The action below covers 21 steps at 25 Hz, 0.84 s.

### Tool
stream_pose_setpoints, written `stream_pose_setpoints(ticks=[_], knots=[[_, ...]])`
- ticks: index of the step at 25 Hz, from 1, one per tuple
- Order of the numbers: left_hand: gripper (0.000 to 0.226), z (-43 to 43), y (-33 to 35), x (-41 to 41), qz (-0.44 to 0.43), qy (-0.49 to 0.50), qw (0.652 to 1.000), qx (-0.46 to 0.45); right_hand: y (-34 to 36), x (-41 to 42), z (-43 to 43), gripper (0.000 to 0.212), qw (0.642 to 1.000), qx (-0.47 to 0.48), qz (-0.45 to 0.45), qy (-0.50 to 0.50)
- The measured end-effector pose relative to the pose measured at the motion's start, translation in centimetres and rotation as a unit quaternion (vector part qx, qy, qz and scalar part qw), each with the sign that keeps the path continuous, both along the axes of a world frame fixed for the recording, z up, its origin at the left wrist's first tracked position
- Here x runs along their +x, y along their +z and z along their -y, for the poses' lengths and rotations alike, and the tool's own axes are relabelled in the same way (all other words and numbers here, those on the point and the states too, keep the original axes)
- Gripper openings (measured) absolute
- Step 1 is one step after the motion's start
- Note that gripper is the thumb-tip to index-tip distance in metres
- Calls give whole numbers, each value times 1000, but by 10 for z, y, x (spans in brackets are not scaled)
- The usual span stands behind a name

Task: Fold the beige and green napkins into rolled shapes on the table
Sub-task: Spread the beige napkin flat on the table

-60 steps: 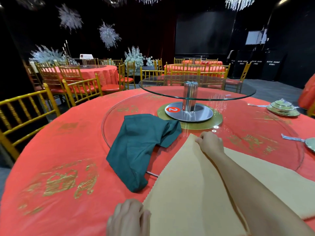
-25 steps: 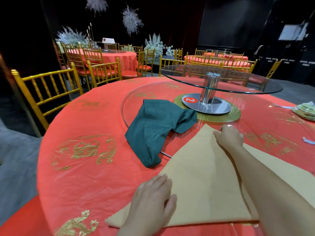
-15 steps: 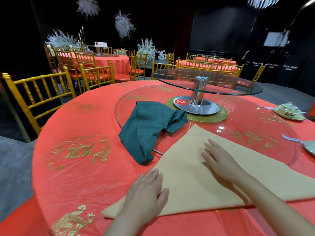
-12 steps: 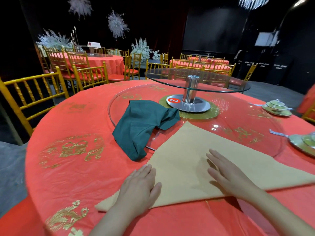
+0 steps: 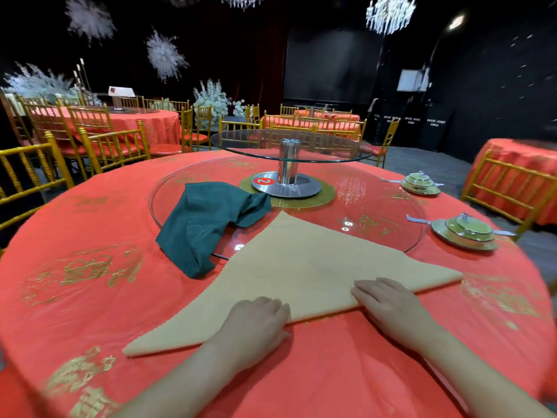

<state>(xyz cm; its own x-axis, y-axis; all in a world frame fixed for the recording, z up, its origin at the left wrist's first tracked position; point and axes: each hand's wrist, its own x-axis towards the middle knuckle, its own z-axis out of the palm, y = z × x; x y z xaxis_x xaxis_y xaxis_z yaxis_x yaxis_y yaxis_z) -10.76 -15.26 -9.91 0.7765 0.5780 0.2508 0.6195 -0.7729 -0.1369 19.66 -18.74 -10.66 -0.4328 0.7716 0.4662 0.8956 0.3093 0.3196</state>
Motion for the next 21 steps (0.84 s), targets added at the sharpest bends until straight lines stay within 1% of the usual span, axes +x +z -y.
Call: stream_pose_setpoints(ticks=[1,2,4,5,8,10,13,16,17,19,20,21], knots=[[26,-1,2,0,-35,1,999,15,0,5,-3,30,1000,14,12,-25],[32,-3,4,-2,-62,19,998,27,0,11,-5,29,998,23,28,-55],[41,-7,4,-8,-82,43,994,56,2,20,-4,25,993,6,46,-107],[43,-10,2,-12,-87,41,993,72,2,24,-3,24,992,4,54,-117],[45,-12,0,-26,-106,40,992,56,0,22,14,17,993,28,44,-104],[46,-10,-2,-36,-109,30,993,47,0,14,31,18,996,42,32,-77],[45,4,-10,-46,-74,2,994,75,3,8,60,25,997,52,16,-63],[38,19,-14,-51,-33,-22,996,81,2,5,89,26,995,59,-11,-74],[32,23,-16,-52,-20,-30,995,90,1,2,97,27,995,54,-17,-80],[12,30,-17,-53,18,-17,997,70,-1,-5,109,31,994,30,-26,-104],[12,34,-17,-52,33,5,999,41,-2,-10,114,36,992,9,-35,-123],[28,40,-18,-49,35,31,999,20,-3,-16,118,46,989,-11,-51,-141]])
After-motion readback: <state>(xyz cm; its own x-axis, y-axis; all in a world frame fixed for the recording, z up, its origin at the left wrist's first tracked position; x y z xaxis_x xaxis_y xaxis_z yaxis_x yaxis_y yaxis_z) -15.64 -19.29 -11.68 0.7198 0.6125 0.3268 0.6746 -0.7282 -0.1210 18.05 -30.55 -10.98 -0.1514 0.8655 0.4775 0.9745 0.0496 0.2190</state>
